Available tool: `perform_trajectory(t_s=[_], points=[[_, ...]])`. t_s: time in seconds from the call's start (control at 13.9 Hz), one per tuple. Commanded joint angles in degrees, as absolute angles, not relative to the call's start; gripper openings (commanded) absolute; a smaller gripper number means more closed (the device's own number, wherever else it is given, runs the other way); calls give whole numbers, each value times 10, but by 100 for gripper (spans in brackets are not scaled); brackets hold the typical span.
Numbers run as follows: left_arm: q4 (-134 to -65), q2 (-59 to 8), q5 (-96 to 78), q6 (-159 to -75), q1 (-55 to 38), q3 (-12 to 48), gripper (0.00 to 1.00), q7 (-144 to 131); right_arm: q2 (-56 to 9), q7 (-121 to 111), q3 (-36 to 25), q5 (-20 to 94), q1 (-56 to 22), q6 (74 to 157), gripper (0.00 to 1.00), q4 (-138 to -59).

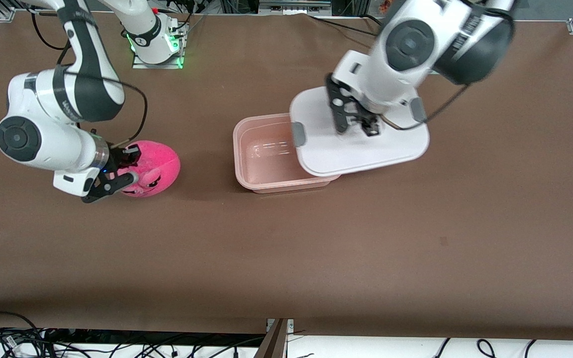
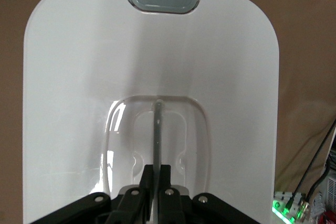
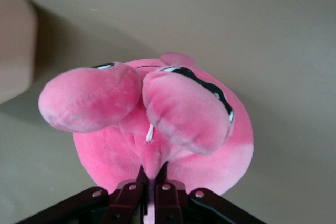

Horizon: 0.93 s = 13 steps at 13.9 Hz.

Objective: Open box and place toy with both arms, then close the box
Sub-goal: 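Carry the pink plush toy over the tub with the right gripper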

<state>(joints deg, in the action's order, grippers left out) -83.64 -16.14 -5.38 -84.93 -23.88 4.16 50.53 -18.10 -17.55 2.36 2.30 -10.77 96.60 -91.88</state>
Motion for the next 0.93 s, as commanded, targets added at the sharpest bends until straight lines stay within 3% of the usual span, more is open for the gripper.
perform_trajectory(t_s=[0.0,0.29,0.57,0.86], points=[[-827,-161,-63,-789,-160,43,0,618,-184,-186,107,18,-109,912,0,-854],[-818,-162,2,-735,-84,41,0,660,-180,-180,236,-81,-137,908,0,-850],[-817,-183,43,-739,-64,40,0,672,-205,-114,246,-171,-264,916,0,-850],[-814,-185,38,-740,-51,46,0,675,-249,-83,246,-228,-322,930,0,-849]])
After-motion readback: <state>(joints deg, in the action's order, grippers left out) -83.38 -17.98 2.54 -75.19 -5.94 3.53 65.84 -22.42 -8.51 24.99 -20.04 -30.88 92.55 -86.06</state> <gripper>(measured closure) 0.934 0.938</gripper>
